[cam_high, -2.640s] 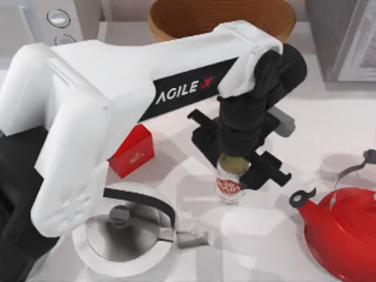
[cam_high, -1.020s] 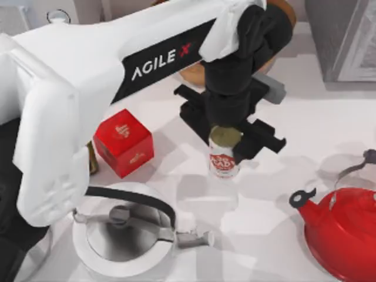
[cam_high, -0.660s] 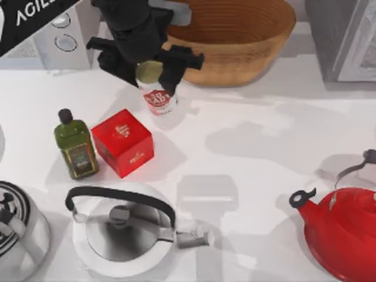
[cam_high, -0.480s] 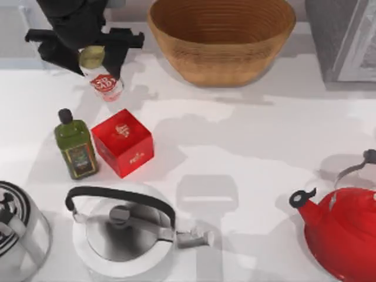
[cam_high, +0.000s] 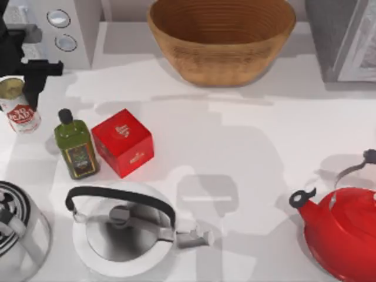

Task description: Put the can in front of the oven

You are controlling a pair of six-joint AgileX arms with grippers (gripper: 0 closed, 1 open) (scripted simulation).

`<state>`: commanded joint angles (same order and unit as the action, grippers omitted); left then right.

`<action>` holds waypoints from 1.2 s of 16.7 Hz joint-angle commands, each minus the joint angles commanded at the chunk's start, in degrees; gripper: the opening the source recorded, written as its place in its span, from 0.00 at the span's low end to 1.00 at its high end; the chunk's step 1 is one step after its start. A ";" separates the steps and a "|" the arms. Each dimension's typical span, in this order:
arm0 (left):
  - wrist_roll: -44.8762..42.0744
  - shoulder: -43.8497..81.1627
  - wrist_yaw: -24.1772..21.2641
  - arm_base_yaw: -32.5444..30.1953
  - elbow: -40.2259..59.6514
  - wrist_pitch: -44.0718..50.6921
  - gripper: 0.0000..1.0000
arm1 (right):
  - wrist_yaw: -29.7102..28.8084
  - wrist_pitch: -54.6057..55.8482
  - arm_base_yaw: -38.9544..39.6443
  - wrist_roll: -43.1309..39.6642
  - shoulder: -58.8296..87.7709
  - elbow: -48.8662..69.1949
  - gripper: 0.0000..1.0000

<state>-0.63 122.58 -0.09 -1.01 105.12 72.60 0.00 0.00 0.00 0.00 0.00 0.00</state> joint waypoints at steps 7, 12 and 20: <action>-0.05 0.13 0.03 -0.07 -0.88 -1.00 0.00 | 0.00 0.00 0.00 0.00 0.00 0.00 1.00; -0.02 0.16 0.00 0.02 -1.57 -1.73 0.00 | 0.00 0.00 0.00 0.00 0.00 0.00 1.00; -0.02 0.16 0.00 0.02 -1.57 -1.73 0.60 | 0.00 0.00 0.00 0.00 0.00 0.00 1.00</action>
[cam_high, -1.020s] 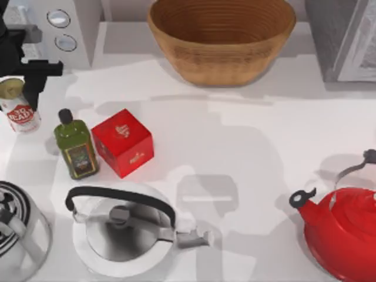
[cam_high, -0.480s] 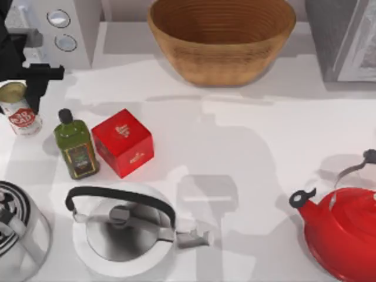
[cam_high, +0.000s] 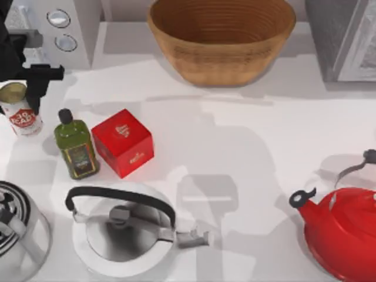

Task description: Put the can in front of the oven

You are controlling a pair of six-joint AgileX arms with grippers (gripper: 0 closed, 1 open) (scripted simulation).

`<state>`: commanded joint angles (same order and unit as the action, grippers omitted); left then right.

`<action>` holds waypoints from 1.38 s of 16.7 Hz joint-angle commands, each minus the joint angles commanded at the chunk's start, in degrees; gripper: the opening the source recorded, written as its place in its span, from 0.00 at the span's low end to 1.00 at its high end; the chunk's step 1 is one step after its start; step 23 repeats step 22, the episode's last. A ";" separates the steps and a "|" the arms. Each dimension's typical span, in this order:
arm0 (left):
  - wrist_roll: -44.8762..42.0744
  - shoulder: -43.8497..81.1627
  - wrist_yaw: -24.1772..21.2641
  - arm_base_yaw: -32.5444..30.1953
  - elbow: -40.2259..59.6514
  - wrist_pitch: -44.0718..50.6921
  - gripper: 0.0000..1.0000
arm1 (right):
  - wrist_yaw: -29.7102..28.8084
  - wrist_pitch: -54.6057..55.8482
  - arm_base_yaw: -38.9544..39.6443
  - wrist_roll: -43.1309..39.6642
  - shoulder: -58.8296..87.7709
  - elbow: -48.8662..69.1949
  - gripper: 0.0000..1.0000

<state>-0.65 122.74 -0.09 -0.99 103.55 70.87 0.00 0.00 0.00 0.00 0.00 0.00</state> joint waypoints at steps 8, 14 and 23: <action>0.00 0.00 0.00 0.00 0.00 0.00 1.00 | 0.00 0.00 0.00 0.00 0.00 0.00 1.00; 0.00 0.01 0.00 -0.08 0.01 0.01 1.00 | 0.00 0.00 0.00 0.00 0.00 0.00 1.00; 0.07 -0.14 0.00 -0.15 8.74 8.92 1.00 | 0.00 0.00 0.00 0.00 0.00 0.00 1.00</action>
